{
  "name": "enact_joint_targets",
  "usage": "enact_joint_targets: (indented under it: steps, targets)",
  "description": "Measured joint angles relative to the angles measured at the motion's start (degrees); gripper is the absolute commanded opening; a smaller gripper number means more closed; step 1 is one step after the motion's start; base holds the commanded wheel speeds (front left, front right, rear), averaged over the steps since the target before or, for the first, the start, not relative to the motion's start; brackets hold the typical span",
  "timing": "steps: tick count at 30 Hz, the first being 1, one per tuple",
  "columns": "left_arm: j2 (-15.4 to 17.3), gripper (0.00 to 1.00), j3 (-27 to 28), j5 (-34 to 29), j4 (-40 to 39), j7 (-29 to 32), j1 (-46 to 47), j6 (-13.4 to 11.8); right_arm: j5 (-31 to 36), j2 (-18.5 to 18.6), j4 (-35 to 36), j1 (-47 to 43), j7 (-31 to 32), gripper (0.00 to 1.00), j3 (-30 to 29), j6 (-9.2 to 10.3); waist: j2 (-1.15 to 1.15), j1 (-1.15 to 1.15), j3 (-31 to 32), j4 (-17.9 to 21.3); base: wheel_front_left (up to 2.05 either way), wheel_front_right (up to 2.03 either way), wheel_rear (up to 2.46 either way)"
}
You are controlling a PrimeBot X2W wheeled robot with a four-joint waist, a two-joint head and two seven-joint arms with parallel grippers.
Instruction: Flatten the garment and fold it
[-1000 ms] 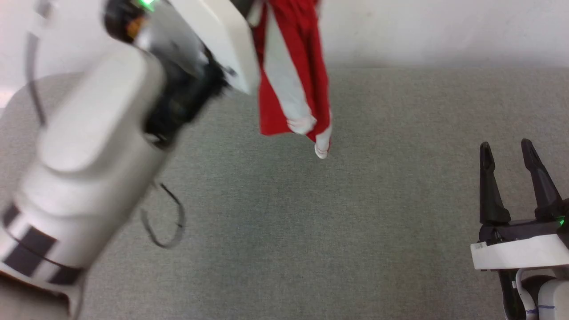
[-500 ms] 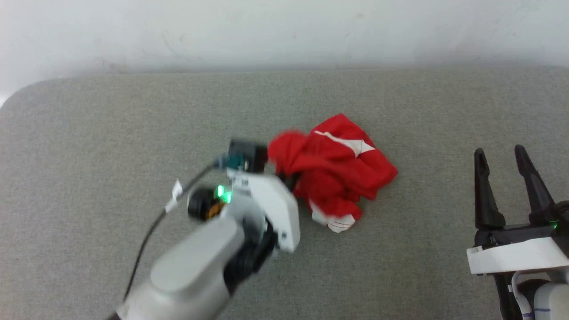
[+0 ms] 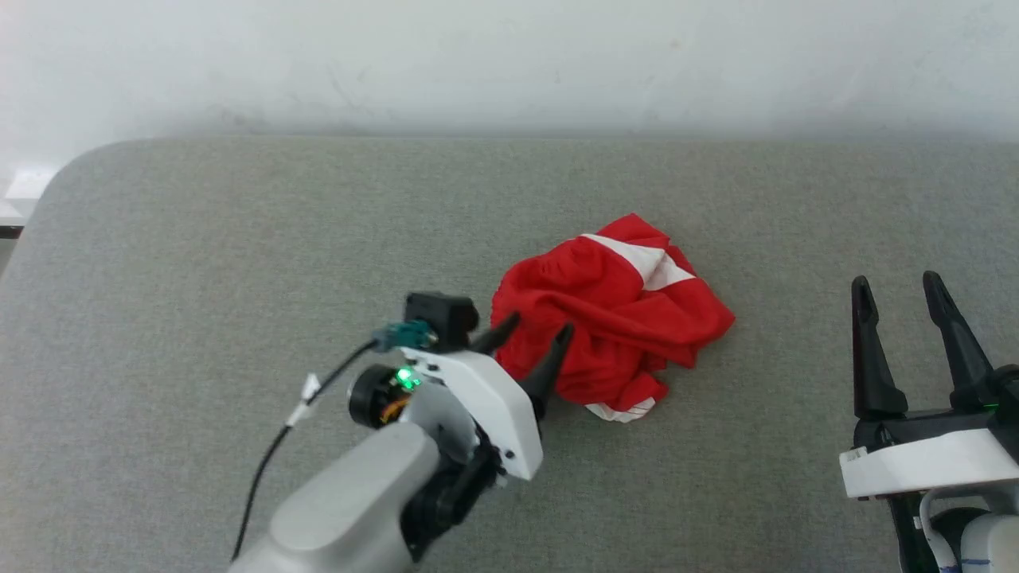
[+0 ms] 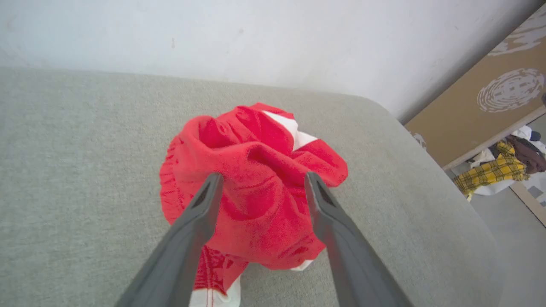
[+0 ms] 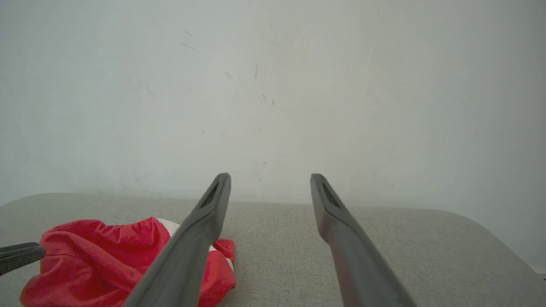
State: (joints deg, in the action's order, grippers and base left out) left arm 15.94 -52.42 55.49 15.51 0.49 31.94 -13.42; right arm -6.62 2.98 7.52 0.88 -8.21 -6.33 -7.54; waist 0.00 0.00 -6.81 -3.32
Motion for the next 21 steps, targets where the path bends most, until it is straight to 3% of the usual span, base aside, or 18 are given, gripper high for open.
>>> enact_joint_targets:
  steps: [6, 10, 13, 15, 21]
  targets:
    - [6.2, 1.0, 4.9, -0.2, -10.5, -5.8, -1.8, -1.2, 0.0, 0.0, 0.2, -0.3, 0.1, 1.0, -0.1, 0.0, 0.0, 0.0, 1.0, -1.1, 0.0, 0.0, 0.0]
    - [12.2, 1.0, 9.6, -3.9, -17.2, -13.1, -6.4, -5.0, -0.1, 0.0, 0.4, -1.0, 0.1, 1.0, -0.1, 0.0, 0.0, 0.0, 1.1, -1.4, 0.0, 0.0, 0.0]
    - [15.3, 1.0, 13.9, -9.1, -22.3, -15.0, -10.5, -7.3, -0.5, 0.0, 0.4, -1.3, 0.1, 1.0, -0.1, 0.0, 0.0, 0.0, 0.8, -1.4, 0.0, 0.0, 0.0]
    - [15.4, 1.0, 18.8, -14.2, -26.5, -15.2, -14.1, -9.0, -0.5, 0.0, 0.4, -1.4, 0.1, 1.0, -0.2, 0.0, 0.0, 0.0, 0.7, -1.5, 0.0, 0.0, 0.0]
    - [12.2, 1.0, 30.0, -31.3, -34.4, -15.2, -28.3, -9.9, -0.6, 0.0, 0.1, -2.9, 0.1, 1.0, -0.4, 0.0, 0.0, 0.0, 0.6, -1.9, 0.0, 0.0, 0.0]
